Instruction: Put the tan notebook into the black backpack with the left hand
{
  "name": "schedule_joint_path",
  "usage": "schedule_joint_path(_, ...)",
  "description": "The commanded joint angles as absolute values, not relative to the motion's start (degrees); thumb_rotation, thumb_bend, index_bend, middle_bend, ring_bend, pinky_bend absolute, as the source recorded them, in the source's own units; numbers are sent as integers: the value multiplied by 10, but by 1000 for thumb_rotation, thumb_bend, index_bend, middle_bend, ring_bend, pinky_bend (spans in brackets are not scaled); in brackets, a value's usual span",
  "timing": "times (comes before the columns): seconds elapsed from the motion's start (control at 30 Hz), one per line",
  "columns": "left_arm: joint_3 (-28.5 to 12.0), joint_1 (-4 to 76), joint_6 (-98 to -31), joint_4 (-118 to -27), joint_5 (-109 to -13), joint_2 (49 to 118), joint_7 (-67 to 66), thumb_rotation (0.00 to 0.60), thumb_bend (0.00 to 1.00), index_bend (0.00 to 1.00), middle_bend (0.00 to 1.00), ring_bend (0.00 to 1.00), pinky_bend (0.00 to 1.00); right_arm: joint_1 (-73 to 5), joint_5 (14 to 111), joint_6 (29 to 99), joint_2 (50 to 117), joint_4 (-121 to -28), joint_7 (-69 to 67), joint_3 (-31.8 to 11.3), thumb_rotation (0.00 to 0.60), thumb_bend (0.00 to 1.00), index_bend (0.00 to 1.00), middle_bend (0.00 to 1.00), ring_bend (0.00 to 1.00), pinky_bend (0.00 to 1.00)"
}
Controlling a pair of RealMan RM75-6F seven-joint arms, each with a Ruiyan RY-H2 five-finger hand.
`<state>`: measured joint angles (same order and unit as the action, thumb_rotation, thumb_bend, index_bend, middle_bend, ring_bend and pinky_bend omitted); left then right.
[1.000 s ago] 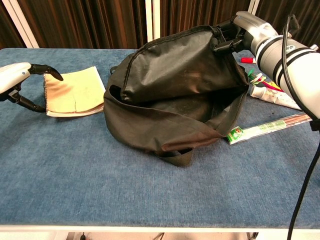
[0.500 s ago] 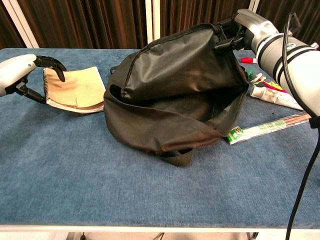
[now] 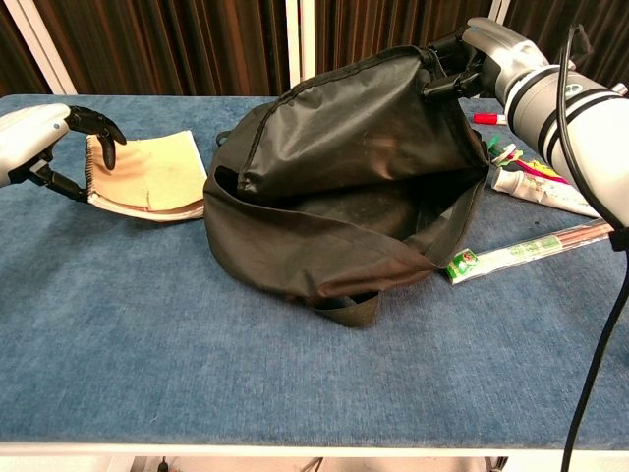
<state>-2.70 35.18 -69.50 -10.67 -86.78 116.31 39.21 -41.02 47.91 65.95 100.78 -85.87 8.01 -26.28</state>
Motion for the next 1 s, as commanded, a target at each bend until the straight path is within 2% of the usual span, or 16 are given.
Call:
schedule_joint_path(0.03,-28,351,-701,-106,-866,1164,390,600,159,597,319,201,174,-410,480,660,1007,-859,80,-262,600,623,596,453,352,208)
schedule_joint_path(0.23,-30,348,-712,-105,-864,1165,388,600,183,682,381,246,187,-408,488,662,1007,-866,73,-261,600,622,596,453,351,207)
schedule_joint_path(0.47,-28,334,-760,-104,-868,1161,383,600,332,738,546,390,210,-400,504,671,997,-892,59,-264,600,622,596,453,352,207)
schedule_joint_path(0.73,-19,297,-860,-110,-879,1135,358,600,353,741,615,450,228,-397,509,677,989,-908,50,-272,600,621,596,453,352,207)
schedule_joint_path(1.0,-23,272,-965,-131,-883,1099,333,600,357,755,643,470,257,-410,505,672,998,-906,50,-278,600,622,596,453,352,207)
